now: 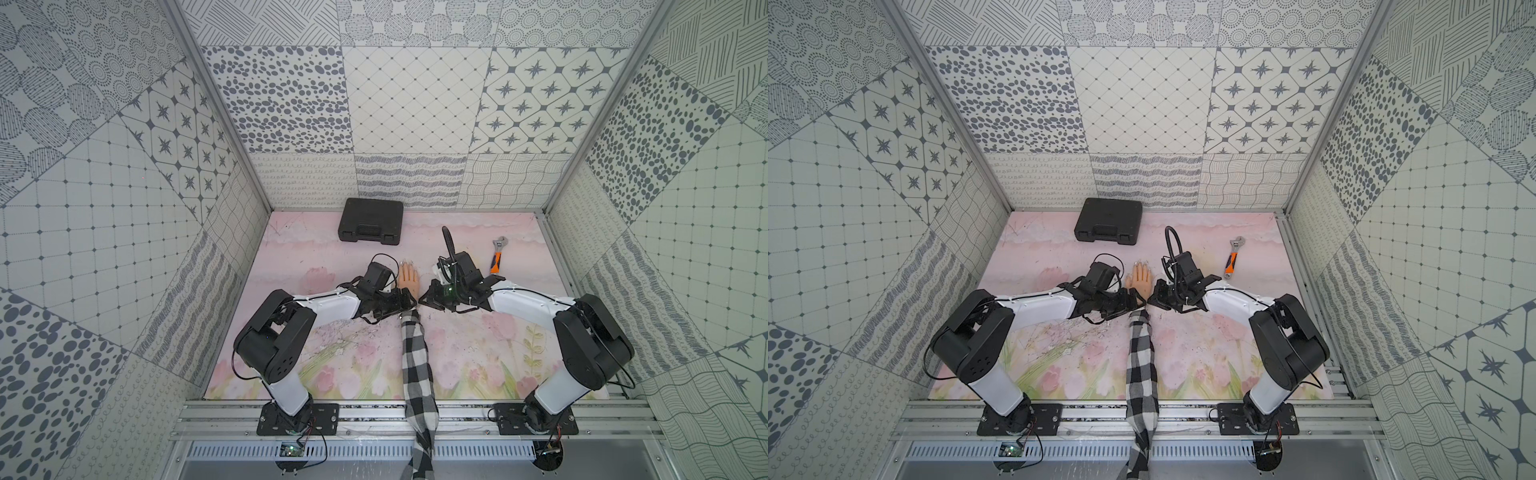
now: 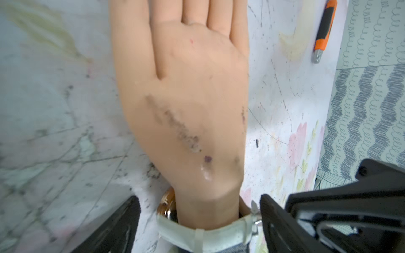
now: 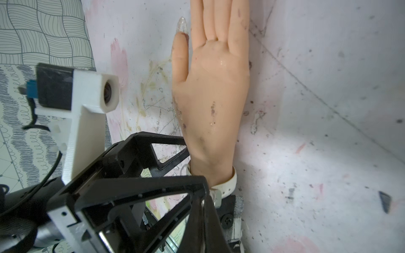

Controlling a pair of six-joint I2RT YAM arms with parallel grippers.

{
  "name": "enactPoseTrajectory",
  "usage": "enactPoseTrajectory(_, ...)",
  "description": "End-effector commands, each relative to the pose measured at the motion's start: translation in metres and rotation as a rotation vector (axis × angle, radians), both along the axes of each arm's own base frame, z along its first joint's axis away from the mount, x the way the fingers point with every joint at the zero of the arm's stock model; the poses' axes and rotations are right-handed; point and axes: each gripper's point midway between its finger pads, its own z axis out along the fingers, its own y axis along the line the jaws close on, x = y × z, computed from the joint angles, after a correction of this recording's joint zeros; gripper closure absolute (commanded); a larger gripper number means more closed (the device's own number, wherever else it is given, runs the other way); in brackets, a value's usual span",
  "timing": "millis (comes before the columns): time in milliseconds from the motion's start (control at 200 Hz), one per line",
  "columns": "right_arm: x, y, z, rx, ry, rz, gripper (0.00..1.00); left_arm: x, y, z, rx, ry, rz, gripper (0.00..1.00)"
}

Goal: Take off the watch
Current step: Untie the watch from the hand.

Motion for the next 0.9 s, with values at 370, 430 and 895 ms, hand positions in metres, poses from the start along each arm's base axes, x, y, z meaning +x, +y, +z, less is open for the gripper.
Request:
enactPoseTrajectory(370, 0.004, 0.011, 0.032, 0.075, -0.067, 0.027, 1.0, -0.002, 0.024, 0.01, 0.098, 0.007, 0.034, 0.09)
enactPoseTrajectory(430, 0.004, 0.012, 0.031, 0.08, -0.062, 0.03, 1.0, -0.005, 0.027, 0.004, 0.109, 0.019, 0.039, 0.1)
enactPoseTrajectory(895, 0.001, 0.025, 0.03, 0.059, -0.047, 0.083, 1.0, -0.02, 0.041, -0.035, 0.149, 0.069, 0.074, 0.29)
